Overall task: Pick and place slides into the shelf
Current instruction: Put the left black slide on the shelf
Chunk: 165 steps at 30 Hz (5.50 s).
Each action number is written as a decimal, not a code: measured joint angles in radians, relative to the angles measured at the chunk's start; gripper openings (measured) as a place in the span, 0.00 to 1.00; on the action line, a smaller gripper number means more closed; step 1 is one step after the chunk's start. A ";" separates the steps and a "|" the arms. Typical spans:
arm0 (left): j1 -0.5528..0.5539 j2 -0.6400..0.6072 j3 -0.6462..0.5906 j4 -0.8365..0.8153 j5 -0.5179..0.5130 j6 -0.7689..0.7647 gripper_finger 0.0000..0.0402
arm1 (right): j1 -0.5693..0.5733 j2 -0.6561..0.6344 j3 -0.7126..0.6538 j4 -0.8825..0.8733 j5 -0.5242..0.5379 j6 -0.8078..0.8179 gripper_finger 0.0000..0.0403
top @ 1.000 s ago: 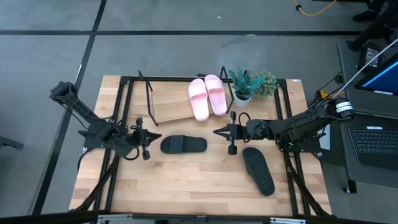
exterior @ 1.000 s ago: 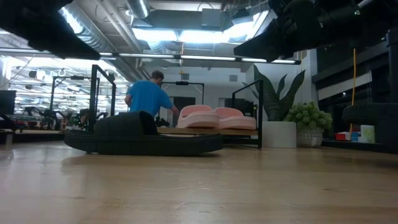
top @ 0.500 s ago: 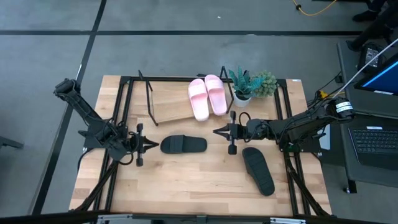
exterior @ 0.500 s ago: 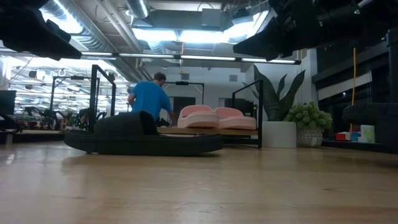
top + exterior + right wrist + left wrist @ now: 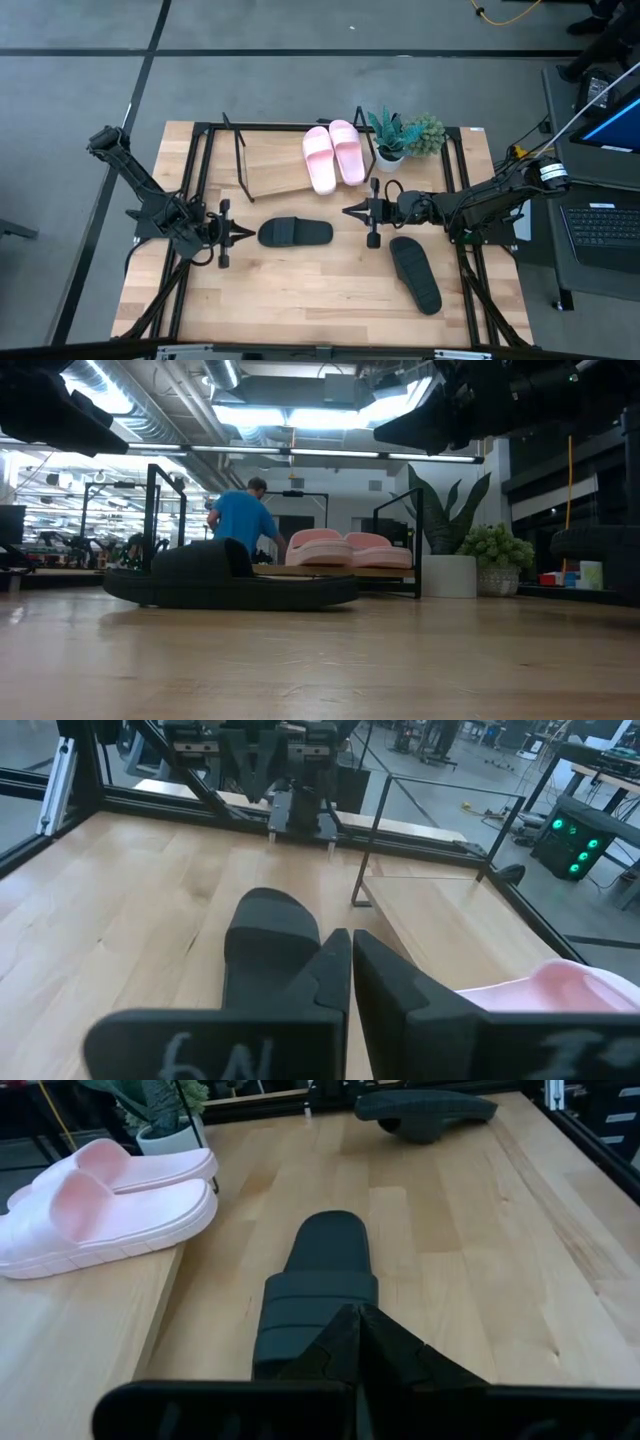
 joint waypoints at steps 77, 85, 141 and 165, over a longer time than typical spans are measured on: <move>0.210 0.076 0.000 0.025 0.293 0.105 0.00 | 0.000 0.000 0.000 0.016 0.000 0.000 0.05; 0.210 0.076 0.000 0.024 0.293 0.097 0.00 | 0.000 0.000 0.002 0.109 0.000 -0.027 0.05; -0.011 -0.043 0.001 0.013 0.175 -0.008 0.00 | 0.022 0.452 0.692 -0.634 0.067 -0.485 0.12; -0.014 -0.043 0.001 0.013 0.175 0.001 0.00 | 0.039 0.675 0.778 -0.478 0.017 -0.838 0.40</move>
